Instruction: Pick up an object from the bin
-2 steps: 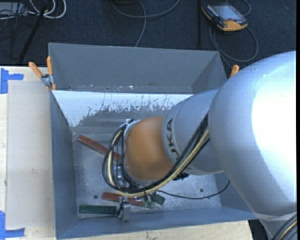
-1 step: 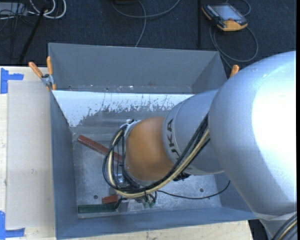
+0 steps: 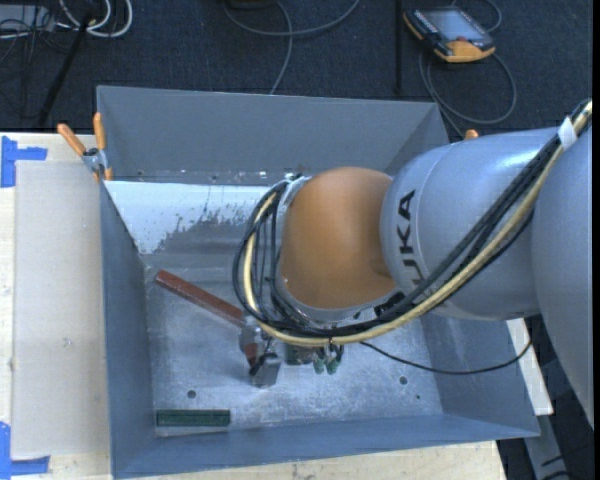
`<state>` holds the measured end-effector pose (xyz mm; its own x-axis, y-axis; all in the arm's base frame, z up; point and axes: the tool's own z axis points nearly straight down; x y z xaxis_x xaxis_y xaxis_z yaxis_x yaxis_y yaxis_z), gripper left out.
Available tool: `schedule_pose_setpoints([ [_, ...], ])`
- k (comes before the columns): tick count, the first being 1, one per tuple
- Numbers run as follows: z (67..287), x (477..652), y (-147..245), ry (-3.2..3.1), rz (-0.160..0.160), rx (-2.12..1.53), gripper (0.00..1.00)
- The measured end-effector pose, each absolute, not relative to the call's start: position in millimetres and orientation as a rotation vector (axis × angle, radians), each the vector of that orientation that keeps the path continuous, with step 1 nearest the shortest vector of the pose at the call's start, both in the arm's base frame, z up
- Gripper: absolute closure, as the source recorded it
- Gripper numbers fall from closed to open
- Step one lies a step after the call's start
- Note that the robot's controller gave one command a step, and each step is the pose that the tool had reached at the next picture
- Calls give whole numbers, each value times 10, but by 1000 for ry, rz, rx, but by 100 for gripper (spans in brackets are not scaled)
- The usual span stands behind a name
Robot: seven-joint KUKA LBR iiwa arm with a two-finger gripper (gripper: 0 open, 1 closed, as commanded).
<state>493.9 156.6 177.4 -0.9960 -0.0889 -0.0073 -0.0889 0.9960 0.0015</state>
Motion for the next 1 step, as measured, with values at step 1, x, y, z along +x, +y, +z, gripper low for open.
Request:
schedule_pose_setpoints([
  [1, 2265, 5133, 984, 3134, -2, -102, 100],
])
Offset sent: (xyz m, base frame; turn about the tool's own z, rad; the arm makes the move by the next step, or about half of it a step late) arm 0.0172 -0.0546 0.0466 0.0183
